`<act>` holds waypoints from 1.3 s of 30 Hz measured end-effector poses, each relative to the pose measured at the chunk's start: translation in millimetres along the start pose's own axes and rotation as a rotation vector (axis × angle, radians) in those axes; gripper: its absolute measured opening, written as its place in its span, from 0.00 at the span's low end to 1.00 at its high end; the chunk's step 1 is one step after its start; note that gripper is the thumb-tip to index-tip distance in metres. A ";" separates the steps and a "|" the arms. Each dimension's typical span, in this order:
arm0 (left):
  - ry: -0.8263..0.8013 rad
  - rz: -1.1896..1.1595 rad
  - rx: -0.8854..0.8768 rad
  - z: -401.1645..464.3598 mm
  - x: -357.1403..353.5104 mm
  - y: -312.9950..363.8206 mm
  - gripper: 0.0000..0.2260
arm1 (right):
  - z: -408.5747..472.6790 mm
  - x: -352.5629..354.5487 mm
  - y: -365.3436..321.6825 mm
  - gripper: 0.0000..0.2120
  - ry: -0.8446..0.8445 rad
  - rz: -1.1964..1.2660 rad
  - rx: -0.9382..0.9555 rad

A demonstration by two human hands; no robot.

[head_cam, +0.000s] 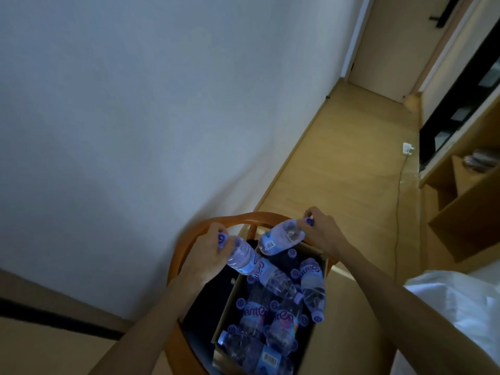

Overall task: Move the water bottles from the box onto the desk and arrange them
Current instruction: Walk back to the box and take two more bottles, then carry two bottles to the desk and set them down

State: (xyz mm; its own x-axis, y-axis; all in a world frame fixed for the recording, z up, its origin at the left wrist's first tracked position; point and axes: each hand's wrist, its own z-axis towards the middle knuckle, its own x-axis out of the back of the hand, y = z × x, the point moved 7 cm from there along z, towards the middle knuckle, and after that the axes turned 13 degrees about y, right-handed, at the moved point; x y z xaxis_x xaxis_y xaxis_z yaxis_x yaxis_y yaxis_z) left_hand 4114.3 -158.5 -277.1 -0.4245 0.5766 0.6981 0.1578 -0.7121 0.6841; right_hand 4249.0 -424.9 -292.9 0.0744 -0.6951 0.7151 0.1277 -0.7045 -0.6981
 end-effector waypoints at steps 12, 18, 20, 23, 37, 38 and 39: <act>0.305 0.000 -0.004 -28.8 111.7 50.6 0.03 | 9.9 14.8 -111.6 0.08 0.011 0.177 0.280; 0.487 0.174 0.073 -99.2 174.6 75.0 0.03 | -23.8 19.2 -203.1 0.06 -0.129 0.260 0.616; 0.551 0.244 0.121 -129.3 198.2 81.4 0.03 | -49.3 14.9 -241.8 0.06 -0.210 0.272 0.745; 0.639 0.309 0.218 -179.1 235.5 89.5 0.02 | -97.6 1.9 -295.5 0.05 -0.338 0.284 0.911; 1.065 0.660 0.674 -473.1 409.6 144.5 0.12 | -440.9 -20.3 -484.2 0.09 -0.790 0.512 1.471; 1.087 0.682 0.700 -496.5 420.1 148.9 0.12 | -467.4 -20.0 -493.7 0.09 -0.810 0.509 1.497; 1.109 0.704 0.724 -520.0 430.6 152.9 0.12 | -494.2 -19.4 -502.5 0.09 -0.823 0.508 1.520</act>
State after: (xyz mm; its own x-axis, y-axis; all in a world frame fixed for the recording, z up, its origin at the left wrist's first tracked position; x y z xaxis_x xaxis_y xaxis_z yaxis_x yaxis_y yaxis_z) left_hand 3492.0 -227.3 18.2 -0.4654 -0.6151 0.6365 0.8662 -0.1688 0.4703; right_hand 3694.6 -128.1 26.0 0.7513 -0.2035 0.6277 0.6041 0.5951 -0.5301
